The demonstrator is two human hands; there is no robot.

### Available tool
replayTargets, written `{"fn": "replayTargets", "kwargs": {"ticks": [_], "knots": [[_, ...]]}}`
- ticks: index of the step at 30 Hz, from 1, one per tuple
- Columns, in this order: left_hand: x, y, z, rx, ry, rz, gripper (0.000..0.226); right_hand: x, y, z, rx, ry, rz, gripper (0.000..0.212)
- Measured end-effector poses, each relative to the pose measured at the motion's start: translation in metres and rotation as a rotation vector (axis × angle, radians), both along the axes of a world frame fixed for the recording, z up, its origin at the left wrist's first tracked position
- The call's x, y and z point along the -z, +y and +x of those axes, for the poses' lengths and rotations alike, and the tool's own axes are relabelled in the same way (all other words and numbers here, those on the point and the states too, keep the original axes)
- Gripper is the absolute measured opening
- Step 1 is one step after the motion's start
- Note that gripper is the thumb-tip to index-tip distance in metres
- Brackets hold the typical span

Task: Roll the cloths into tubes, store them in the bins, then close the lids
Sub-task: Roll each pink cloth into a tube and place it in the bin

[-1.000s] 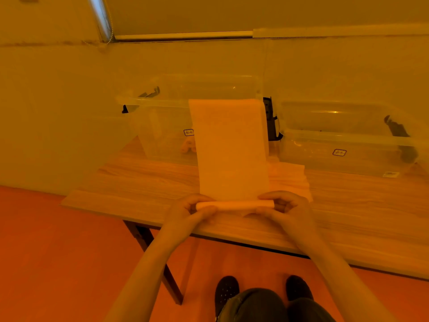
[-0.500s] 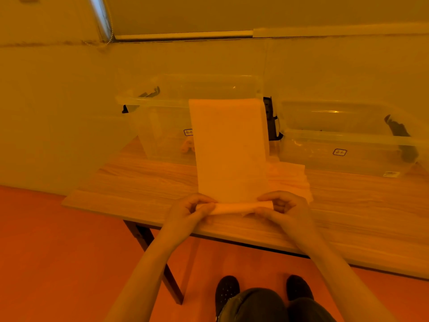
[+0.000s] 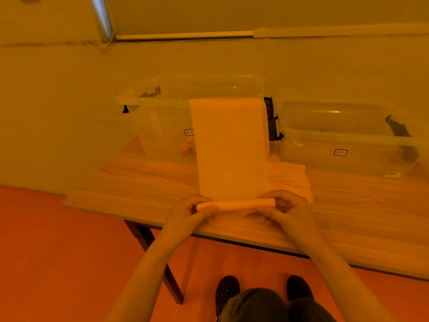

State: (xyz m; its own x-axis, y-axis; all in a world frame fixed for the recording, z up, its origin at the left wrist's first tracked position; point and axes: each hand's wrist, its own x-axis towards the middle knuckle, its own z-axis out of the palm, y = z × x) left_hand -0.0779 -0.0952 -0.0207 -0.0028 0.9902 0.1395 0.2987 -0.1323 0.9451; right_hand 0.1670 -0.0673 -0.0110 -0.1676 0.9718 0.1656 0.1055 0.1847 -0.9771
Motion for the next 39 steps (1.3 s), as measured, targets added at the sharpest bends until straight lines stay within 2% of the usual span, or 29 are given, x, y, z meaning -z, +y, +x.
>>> {"fn": "replayTargets", "kwargs": {"ticks": [5,13,16,20,26,30,35,39], "knots": [[0.0016,-0.0003,-0.0035,0.044,0.009,0.009,0.026,-0.0004,0.0003,-0.0018,0.000,-0.007,-0.026,0.026],[0.0005,0.0016,-0.0002,-0.001,0.005,0.013,0.007,0.0002,0.0007,-0.0004,0.003,-0.059,-0.014,0.028],[0.0017,0.0012,-0.0013,0.025,-0.023,0.007,0.013,0.0000,0.0000,-0.0013,-0.004,-0.008,-0.033,0.028],[-0.0002,-0.0004,-0.0023,0.049,-0.071,0.010,0.029,-0.0018,0.0006,-0.0027,0.007,-0.035,-0.024,0.021],[0.0014,0.0025,0.0006,0.006,-0.072,0.007,0.020,-0.0018,-0.0014,-0.0023,-0.011,-0.048,-0.037,0.036],[0.0000,0.0013,0.0021,0.009,-0.084,0.002,0.020,-0.0022,-0.0008,-0.0018,0.007,-0.033,-0.034,0.033],[0.0022,0.0009,0.0004,-0.037,-0.048,0.045,0.024,0.0021,0.0034,0.0011,0.098,-0.141,0.085,0.030],[0.0043,0.0024,0.0006,-0.096,-0.004,0.112,0.020,0.0025,0.0049,0.0022,0.092,-0.124,0.164,0.024]]}}
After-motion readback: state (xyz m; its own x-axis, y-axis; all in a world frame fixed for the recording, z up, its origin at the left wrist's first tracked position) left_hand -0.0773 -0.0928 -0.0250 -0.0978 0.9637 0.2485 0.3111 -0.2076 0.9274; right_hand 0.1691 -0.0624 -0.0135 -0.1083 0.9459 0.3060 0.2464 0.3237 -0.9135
